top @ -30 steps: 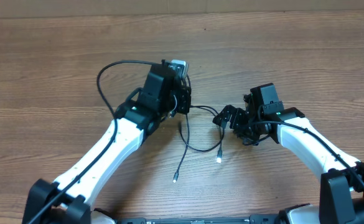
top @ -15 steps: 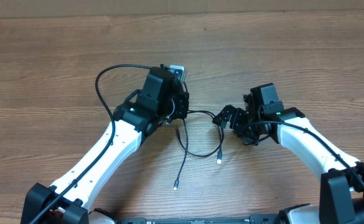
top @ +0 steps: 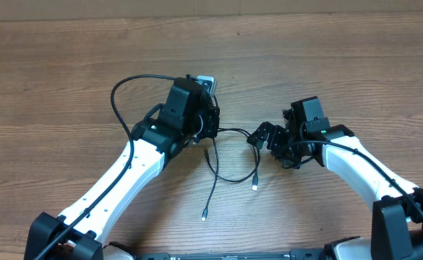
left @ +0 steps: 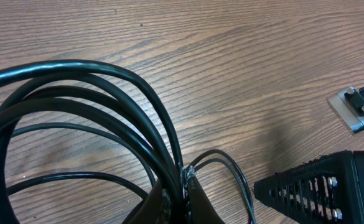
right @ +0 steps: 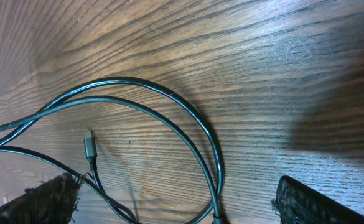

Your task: Untangle cables

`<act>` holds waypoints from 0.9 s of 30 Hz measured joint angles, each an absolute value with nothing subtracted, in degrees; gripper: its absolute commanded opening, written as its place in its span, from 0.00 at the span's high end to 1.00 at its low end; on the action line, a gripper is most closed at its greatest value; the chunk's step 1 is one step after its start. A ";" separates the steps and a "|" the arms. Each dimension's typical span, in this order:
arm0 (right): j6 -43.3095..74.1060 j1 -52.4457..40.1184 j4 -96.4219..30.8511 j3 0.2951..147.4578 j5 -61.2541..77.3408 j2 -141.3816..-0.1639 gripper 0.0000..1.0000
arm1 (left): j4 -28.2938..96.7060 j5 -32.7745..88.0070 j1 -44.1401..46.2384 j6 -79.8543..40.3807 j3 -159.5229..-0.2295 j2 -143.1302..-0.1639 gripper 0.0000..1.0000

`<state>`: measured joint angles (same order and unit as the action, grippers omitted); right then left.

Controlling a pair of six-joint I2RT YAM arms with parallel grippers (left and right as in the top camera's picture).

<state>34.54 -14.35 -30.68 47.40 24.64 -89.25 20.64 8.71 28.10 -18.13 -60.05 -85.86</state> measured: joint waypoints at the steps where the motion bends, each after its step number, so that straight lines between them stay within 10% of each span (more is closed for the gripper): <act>1: 34.54 -14.35 -30.68 47.40 24.64 -89.25 0.00 | 20.67 8.71 28.10 -18.13 -60.05 -85.86 0.96; 27: 34.46 -14.35 -30.65 47.40 17.32 -89.25 0.00 | 27.46 8.71 28.10 -38.28 -60.05 -85.86 0.96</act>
<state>34.46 -14.35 -30.65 47.40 17.32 -89.25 27.46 8.71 28.10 -38.28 -60.05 -85.86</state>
